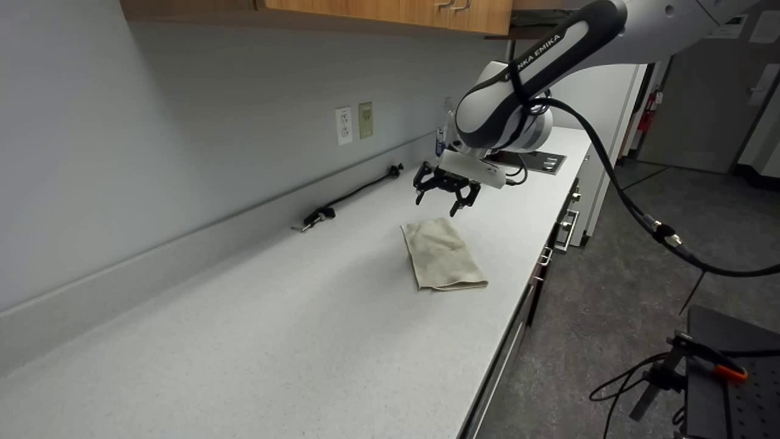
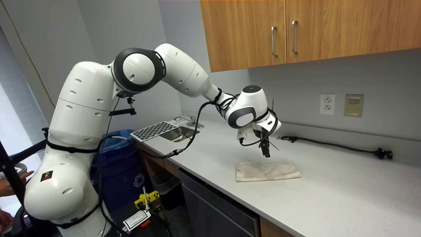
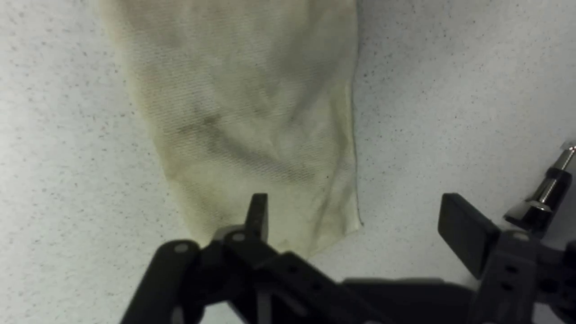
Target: Fold the towel
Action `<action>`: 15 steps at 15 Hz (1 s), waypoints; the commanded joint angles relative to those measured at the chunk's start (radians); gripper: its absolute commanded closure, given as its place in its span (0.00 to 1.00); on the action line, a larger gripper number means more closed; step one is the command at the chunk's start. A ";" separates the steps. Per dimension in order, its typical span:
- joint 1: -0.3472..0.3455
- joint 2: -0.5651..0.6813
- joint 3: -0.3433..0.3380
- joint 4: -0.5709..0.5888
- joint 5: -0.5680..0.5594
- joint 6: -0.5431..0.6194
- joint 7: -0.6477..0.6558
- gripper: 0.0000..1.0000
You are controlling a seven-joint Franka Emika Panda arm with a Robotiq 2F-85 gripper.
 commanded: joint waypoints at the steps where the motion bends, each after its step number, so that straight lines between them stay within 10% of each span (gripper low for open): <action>1: -0.017 -0.055 0.039 -0.076 0.056 -0.014 -0.046 0.00; 15: -0.065 -0.148 0.124 -0.360 0.280 0.086 -0.190 0.00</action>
